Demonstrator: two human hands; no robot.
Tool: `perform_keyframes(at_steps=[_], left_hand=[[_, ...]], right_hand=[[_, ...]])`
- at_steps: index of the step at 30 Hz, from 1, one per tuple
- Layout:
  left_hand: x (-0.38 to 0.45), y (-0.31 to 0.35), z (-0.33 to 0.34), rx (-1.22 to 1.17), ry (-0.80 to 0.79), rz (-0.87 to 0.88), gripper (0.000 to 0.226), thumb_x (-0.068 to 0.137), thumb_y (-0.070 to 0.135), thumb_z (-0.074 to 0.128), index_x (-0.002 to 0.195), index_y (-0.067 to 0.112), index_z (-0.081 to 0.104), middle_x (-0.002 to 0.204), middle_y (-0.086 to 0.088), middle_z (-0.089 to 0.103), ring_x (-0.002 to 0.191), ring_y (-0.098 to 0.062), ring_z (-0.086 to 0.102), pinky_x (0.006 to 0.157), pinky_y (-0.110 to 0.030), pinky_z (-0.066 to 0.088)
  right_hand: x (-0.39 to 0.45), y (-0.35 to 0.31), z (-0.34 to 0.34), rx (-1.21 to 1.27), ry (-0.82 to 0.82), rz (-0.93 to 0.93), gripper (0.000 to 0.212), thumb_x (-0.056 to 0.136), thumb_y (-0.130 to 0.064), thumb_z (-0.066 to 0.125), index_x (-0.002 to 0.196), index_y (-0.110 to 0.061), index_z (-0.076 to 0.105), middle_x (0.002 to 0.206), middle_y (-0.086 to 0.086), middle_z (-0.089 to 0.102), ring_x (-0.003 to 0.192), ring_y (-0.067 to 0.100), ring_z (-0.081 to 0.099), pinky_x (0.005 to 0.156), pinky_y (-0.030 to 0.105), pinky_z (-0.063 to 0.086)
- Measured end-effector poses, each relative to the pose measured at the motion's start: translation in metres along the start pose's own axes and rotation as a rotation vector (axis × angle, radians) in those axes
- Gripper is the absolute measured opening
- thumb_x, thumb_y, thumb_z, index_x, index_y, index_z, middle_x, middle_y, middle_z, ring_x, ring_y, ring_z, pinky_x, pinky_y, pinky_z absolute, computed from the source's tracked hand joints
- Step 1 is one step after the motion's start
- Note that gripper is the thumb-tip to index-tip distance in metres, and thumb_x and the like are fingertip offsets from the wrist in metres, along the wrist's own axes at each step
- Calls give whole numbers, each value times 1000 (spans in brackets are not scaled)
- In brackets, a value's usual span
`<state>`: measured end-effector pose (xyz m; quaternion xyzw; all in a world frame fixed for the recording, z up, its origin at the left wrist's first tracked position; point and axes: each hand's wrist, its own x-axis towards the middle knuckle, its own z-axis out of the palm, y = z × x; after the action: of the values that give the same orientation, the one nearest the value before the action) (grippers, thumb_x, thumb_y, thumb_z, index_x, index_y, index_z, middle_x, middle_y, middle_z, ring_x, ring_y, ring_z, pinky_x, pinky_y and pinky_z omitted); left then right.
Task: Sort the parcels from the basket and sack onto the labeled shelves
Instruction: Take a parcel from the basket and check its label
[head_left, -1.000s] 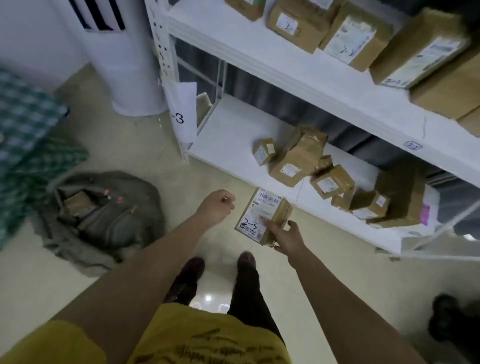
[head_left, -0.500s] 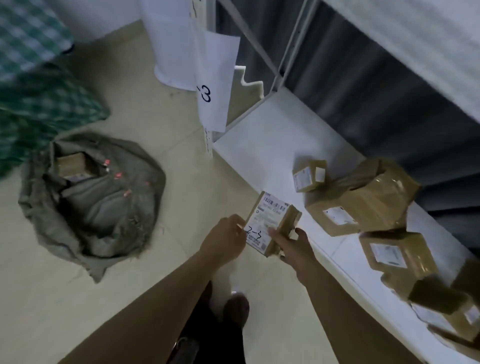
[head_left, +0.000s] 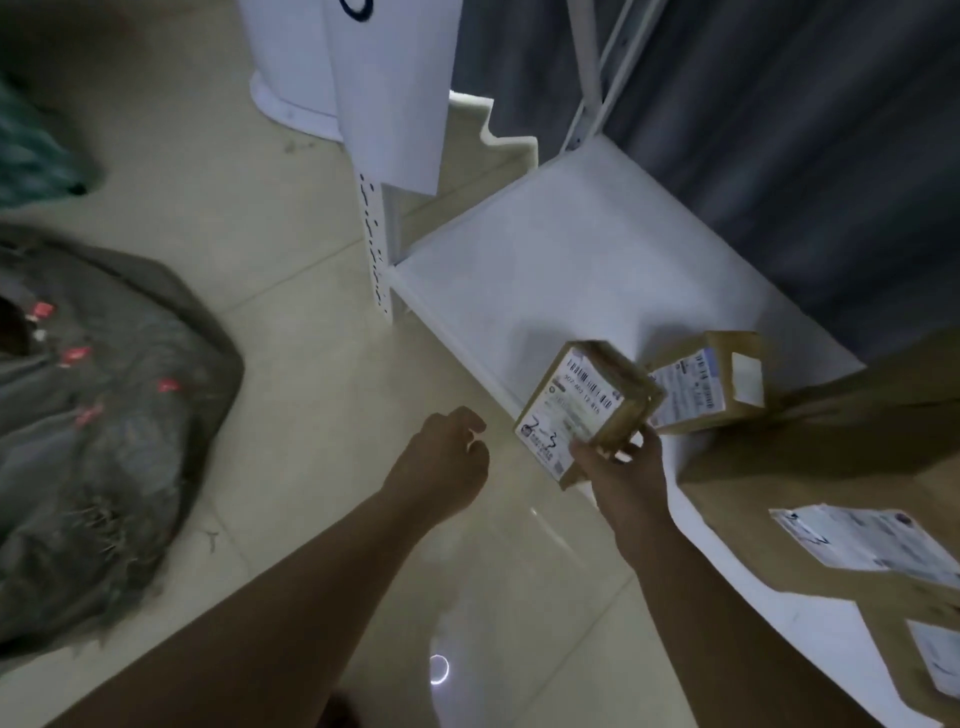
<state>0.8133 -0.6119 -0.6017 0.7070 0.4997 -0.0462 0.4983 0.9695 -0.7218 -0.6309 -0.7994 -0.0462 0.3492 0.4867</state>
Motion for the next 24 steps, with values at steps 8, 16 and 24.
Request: perform_keyframes(at_steps=[8, 16, 24], left_hand=[[63, -22, 24, 87, -41, 118, 27, 98, 19, 42, 119, 26, 57, 122, 1, 52, 107, -15, 55, 90, -26, 44], [81, -13, 39, 50, -93, 165, 26, 100, 20, 41, 118, 27, 58, 118, 4, 50, 95, -6, 49, 81, -16, 37], [95, -12, 30, 129, -101, 178, 26, 100, 21, 40, 118, 28, 58, 118, 4, 52, 91, -6, 52, 61, -6, 34]], right_hand=[[59, 46, 37, 86, 109, -259, 82, 74, 9, 66, 136, -35, 35, 134, 0, 51, 119, 14, 57, 93, 47, 55], [83, 52, 65, -24, 413, -194, 94, 64, -42, 82, 144, -21, 39, 131, 9, 54, 121, 32, 54, 95, 54, 51], [137, 27, 51, -220, 455, -70, 65, 87, -34, 70, 140, -5, 43, 127, 16, 59, 118, 36, 56, 98, 48, 48]])
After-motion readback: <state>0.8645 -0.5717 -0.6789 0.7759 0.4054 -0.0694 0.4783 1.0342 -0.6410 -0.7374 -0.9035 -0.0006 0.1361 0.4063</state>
